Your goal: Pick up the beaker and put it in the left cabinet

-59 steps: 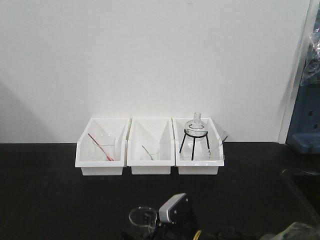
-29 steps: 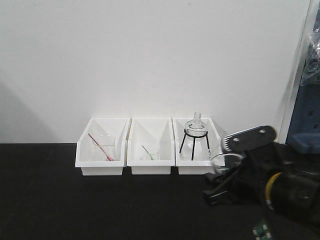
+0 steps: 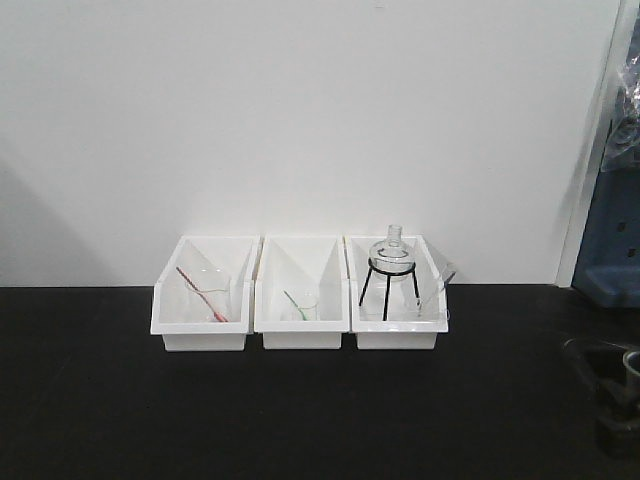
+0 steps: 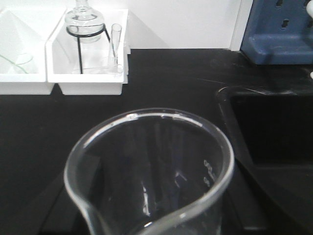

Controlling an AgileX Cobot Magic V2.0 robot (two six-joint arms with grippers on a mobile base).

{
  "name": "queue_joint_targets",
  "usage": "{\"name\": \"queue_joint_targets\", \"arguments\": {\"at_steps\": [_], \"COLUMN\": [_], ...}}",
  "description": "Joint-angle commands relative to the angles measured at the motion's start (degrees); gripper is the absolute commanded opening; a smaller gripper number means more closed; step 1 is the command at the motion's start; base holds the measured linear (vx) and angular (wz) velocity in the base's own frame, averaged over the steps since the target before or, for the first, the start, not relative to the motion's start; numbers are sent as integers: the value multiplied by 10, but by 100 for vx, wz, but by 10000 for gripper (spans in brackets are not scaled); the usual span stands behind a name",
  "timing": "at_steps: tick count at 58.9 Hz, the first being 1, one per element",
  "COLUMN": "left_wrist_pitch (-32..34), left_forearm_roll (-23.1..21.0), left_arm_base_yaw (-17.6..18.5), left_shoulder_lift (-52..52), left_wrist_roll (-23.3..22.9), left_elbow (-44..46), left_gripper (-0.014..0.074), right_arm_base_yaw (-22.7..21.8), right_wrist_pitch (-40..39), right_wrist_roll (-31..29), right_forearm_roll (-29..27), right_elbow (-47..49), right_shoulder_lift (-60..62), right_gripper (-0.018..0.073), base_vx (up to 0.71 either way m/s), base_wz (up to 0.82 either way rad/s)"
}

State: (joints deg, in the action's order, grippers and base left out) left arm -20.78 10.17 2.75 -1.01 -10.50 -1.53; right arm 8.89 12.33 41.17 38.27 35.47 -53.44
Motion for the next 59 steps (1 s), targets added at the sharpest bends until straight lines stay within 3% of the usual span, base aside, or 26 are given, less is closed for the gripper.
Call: {"name": "queue_joint_targets", "arguments": {"at_steps": [1, 9, 59], "left_wrist_pitch": [43, 43, 43], "left_forearm_roll": [2, 2, 2], "left_arm_base_yaw": [3, 3, 3], "left_shoulder_lift": [-6, -6, -6], "left_wrist_roll": [-2, -2, -2], "left_elbow": [9, 9, 9], "left_gripper": [4, 4, 4], "right_arm_base_yaw": [-4, -4, -4], "right_wrist_pitch": [-103, -158, -114], "right_wrist_roll": [-2, -2, -4], "right_forearm_roll": [14, 17, 14], "right_elbow": [-32, -82, -95], "right_shoulder_lift": [45, 83, 97], "right_gripper": [-1, -1, -1], "base_vx": [0, 0, 0], "base_wz": [0, 0, 2]}}
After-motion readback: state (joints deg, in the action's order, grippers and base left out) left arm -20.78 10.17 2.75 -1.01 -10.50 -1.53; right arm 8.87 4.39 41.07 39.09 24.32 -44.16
